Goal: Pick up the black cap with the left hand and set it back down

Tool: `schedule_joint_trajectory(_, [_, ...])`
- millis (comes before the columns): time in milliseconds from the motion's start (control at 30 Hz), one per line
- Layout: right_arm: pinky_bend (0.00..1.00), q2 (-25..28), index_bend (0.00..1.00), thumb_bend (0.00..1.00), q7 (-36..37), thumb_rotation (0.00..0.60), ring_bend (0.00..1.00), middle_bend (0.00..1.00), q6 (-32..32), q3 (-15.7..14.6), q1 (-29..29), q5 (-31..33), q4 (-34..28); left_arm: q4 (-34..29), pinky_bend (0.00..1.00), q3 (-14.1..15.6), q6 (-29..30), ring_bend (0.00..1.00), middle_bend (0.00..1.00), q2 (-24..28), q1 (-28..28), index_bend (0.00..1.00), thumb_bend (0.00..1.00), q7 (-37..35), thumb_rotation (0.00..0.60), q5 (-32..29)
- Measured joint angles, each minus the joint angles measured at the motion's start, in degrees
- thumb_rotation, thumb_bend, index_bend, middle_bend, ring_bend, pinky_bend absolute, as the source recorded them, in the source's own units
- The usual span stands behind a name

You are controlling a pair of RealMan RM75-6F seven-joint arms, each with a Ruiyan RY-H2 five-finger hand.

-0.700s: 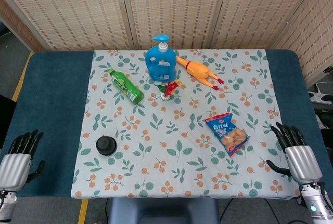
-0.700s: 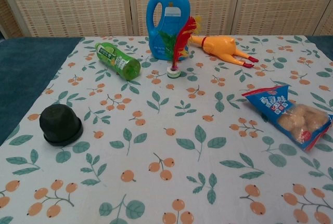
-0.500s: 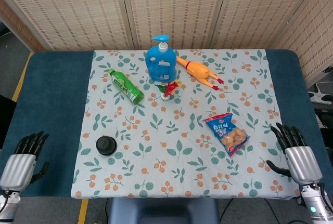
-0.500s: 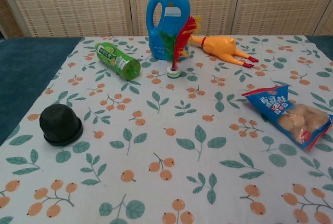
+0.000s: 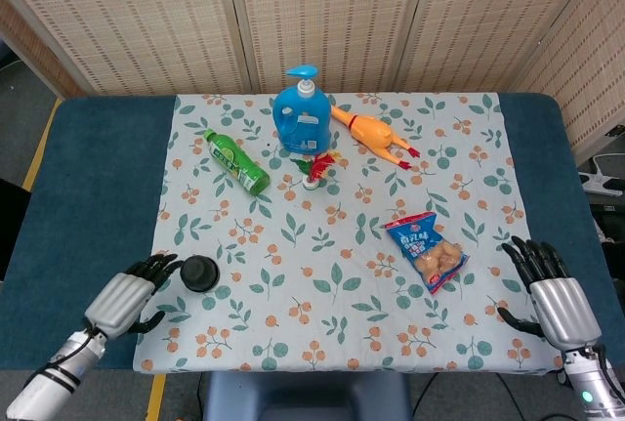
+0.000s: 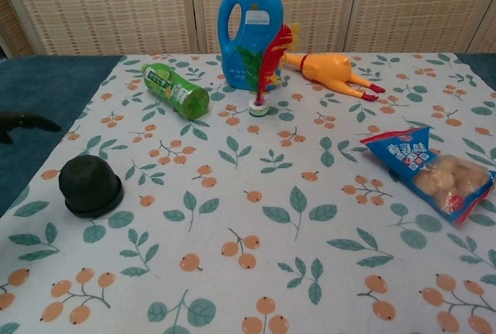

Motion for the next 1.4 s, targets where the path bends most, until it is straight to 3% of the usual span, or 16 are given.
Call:
schedule_joint_trajectory(67, [0.00, 0.0, 0.00, 0.12, -0.4, 0.522, 0.00, 0.00, 0.0, 0.1, -0.1, 0.6, -0.1, -2.1, 0.16, -1.5, -4.9, 0.00, 0.00, 0.9, -4.6, 0.00, 0.38, 2.4, 0.600, -6.8])
schedule_joint_trajectory(200, [0.00, 0.4, 0.00, 0.12, -0.7, 0.522, 0.00, 0.00, -0.3, 0.5, -0.2, 1.9, -0.8, -4.8, 0.16, -2.8, -8.3, 0.00, 0.00, 1.3, -11.6, 0.00, 0.39, 8.2, 0.600, -16.2])
schedule_joint_trajectory(467, [0.00, 0.9, 0.00, 0.12, 0.0, 0.522, 0.00, 0.00, -0.8, 0.0, -0.1, 1.1, -1.2, -6.3, 0.19, -3.1, -7.3, 0.00, 0.00, -2.8, -19.9, 0.00, 0.36, 19.8, 0.600, -28.3])
schedule_joint_trajectory(600, [0.00, 1.7, 0.00, 0.12, 1.7, 0.524, 0.00, 0.00, -0.8, -0.6, -0.1, 0.0, -1.5, -5.0, 0.10, -2.7, -8.2, 0.00, 0.00, -4.9, -24.0, 0.00, 0.34, 21.3, 0.600, -36.7])
schedule_joint_trajectory(867, [0.00, 3.5, 0.00, 0.12, 5.4, 0.522, 0.00, 0.00, -0.8, -2.0, 0.0, -2.8, -1.7, -0.3, 0.07, 1.5, -6.9, 0.00, 0.00, -11.3, -34.9, 0.00, 0.33, 26.8, 0.600, -52.9])
schedule_joint_trajectory(1400, [0.00, 5.2, 0.00, 0.12, 9.6, 0.523, 0.00, 0.00, -1.8, -3.5, 0.8, -5.2, -1.9, 1.6, 0.08, 7.8, -1.7, 0.00, 0.00, -14.5, -44.7, 0.00, 0.34, 34.3, 0.600, -68.9])
